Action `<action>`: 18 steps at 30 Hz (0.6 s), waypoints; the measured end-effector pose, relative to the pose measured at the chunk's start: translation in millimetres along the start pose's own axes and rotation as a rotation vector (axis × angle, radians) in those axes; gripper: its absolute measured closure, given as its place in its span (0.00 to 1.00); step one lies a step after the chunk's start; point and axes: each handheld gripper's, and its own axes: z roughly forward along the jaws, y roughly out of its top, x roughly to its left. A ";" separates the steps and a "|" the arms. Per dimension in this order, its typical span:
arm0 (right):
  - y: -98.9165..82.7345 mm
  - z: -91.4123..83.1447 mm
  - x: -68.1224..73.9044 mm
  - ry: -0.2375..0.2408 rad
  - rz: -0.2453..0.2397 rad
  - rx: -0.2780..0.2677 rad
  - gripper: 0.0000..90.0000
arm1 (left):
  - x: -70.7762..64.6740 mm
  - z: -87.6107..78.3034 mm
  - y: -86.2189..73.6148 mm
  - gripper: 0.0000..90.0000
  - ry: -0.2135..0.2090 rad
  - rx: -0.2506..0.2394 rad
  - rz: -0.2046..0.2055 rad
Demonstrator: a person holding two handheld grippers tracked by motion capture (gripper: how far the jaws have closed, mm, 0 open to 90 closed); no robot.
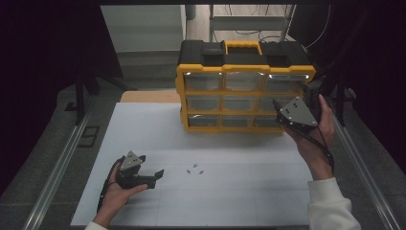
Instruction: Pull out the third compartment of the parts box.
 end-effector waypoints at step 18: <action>1.5 14.8 -3.3 -0.036 -0.037 0.009 0.23 | 0.1 0.1 -0.4 0.11 0.004 0.003 0.003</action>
